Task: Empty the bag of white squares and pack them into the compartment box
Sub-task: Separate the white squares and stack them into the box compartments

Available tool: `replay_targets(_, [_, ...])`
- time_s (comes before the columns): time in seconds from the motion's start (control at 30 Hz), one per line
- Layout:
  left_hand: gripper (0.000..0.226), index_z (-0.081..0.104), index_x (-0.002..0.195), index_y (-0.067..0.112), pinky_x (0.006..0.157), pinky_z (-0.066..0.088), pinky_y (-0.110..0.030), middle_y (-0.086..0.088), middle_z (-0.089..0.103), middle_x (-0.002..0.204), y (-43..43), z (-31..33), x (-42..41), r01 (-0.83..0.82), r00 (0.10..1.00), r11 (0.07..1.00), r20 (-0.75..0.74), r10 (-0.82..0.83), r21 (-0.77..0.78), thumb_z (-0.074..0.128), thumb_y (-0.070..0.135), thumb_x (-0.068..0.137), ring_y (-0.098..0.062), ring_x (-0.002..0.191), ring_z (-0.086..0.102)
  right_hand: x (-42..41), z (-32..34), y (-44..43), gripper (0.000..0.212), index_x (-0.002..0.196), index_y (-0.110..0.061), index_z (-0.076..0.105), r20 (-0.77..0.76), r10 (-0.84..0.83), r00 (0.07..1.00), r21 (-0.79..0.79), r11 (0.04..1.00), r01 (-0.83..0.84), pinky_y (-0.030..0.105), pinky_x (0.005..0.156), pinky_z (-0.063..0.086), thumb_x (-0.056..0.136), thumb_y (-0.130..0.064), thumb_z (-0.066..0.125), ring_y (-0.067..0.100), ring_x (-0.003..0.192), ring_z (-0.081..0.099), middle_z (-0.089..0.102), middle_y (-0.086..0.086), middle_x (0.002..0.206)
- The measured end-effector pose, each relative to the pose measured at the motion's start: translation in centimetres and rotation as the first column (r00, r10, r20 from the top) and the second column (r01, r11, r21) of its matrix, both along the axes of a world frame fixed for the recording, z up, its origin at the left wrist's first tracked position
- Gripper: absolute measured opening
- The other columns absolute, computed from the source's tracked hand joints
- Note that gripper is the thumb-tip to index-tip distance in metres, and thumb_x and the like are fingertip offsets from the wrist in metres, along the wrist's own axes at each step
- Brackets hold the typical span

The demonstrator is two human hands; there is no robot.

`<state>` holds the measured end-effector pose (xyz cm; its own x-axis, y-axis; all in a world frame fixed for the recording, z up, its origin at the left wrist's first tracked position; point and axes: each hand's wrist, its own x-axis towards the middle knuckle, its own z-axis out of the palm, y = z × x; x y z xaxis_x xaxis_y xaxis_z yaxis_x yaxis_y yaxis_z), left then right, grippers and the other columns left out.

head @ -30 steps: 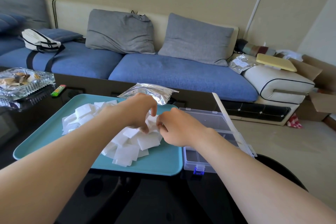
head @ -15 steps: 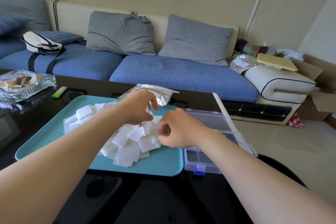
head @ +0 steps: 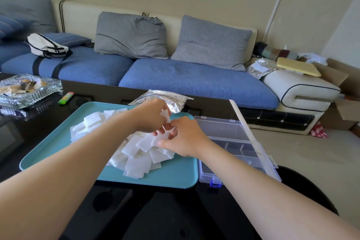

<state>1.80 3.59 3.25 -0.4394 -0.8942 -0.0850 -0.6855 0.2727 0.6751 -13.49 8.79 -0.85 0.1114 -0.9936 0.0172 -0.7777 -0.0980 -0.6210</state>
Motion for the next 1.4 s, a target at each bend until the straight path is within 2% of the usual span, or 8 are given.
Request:
replay_targets(0.17, [0.016, 0.063, 0.109, 0.006, 0.064, 0.062, -0.029, -0.010, 0.075, 0.100, -0.5, 0.1, 0.7, -0.051, 0.995, 0.999, 0.084, 0.052, -0.016, 0.048, 0.003, 0.103, -0.024, 0.083, 0.076, 0.8, -0.5, -0.9, 0.048, 0.130, -0.016, 0.067, -0.033, -0.039, 0.999, 0.033, 0.999, 0.040, 0.035, 0.091, 0.054, 0.085, -0.030, 0.078, 0.022, 0.108, 0.064, 0.070, -0.001, 0.104])
replay_targets(0.37, [0.033, 0.077, 0.094, 0.017, 0.074, 0.063, -0.044, -0.012, 0.074, 0.089, -1.1, -0.8, 1.0, -0.204, 0.978, 0.978, -0.044, 0.202, -0.037, 0.046, 0.013, 0.104, -0.025, 0.072, 0.067, 1.0, 0.8, -1.3, 0.021, 0.090, -0.025, 0.080, 0.199, -0.216, 0.956, 0.057, 0.976, 0.209, 0.026, 0.061, 0.050, 0.086, -0.014, 0.062, 0.022, 0.078, 0.066, 0.074, 0.004, 0.086])
replay_targets(0.53, [0.032, 0.077, 0.108, 0.017, 0.074, 0.065, -0.038, -0.013, 0.073, 0.109, -0.1, 0.0, -0.1, -0.166, 0.910, 0.950, -0.330, 0.250, 0.264, 0.046, 0.011, 0.106, -0.029, 0.097, 0.071, 0.5, 1.9, -1.2, 0.015, 0.079, -0.021, 0.080, 0.434, -0.258, 0.863, -0.023, 0.955, 0.297, 0.039, 0.077, 0.062, 0.084, -0.021, 0.065, 0.020, 0.071, 0.075, 0.076, -0.003, 0.069])
replay_targets(0.63, [0.030, 0.066, 0.120, -0.001, 0.088, 0.064, -0.048, -0.019, 0.074, 0.105, 0.7, 0.8, -0.9, -0.080, 0.815, 0.881, -0.478, 0.327, 0.467, 0.040, 0.007, 0.108, -0.029, 0.086, 0.076, 0.3, 1.8, -1.2, 0.019, 0.083, -0.025, 0.083, 0.415, -0.274, 0.868, -0.113, 0.930, 0.348, 0.037, 0.078, 0.063, 0.087, -0.021, 0.065, 0.019, 0.079, 0.075, 0.077, -0.006, 0.072])
replay_targets(0.73, [0.027, 0.055, 0.126, -0.001, 0.069, 0.065, -0.042, -0.021, 0.068, 0.109, 1.0, 1.2, -1.2, -0.020, 0.741, 0.833, -0.552, 0.384, 0.552, 0.037, 0.008, 0.108, -0.026, 0.071, 0.075, -0.1, 1.9, -1.1, 0.016, 0.089, -0.023, 0.083, 0.363, -0.291, 0.885, -0.223, 0.895, 0.386, 0.035, 0.075, 0.062, 0.090, -0.018, 0.068, 0.014, 0.080, 0.072, 0.077, -0.006, 0.078])
replay_targets(1.03, [0.029, 0.070, 0.093, 0.000, 0.079, 0.058, -0.036, -0.012, 0.072, 0.096, 0.1, 0.5, -0.7, 0.082, 0.891, 0.895, -0.435, 0.131, 0.438, 0.044, -0.012, 0.088, -0.024, 0.088, 0.073, -0.7, 1.1, -0.8, 0.013, 0.100, -0.022, 0.084, 0.213, -0.112, 0.970, -0.576, 0.788, 0.218, 0.036, 0.076, 0.057, 0.095, -0.019, 0.073, 0.012, 0.080, 0.065, 0.073, -0.008, 0.087])
replay_targets(1.2, [0.038, 0.068, 0.116, 0.000, 0.080, 0.061, -0.043, -0.017, 0.070, 0.103, 0.2, 0.9, -0.6, 0.074, 0.857, 0.875, -0.479, 0.189, 0.479, 0.041, -0.009, 0.091, -0.030, 0.091, 0.069, -0.6, 0.8, -0.5, 0.077, 0.147, -0.029, 0.055, -0.024, 0.012, 1.000, -0.428, 0.904, -0.021, 0.039, 0.106, 0.050, 0.076, -0.041, 0.080, 0.017, 0.129, 0.053, 0.054, -0.004, 0.142])
replay_targets(1.4, [0.029, 0.067, 0.109, 0.001, 0.107, 0.052, -0.055, -0.016, 0.073, 0.100, 0.5, 1.1, -0.4, 0.082, 0.897, 0.845, -0.408, 0.168, 0.528, 0.042, -0.003, 0.095, -0.031, 0.094, 0.072, -0.5, 0.6, -0.5, 0.053, 0.123, -0.025, 0.067, -0.128, -0.004, 0.992, -0.519, 0.852, -0.064, 0.046, 0.088, 0.054, 0.075, -0.040, 0.082, 0.021, 0.104, 0.060, 0.059, -0.005, 0.113])
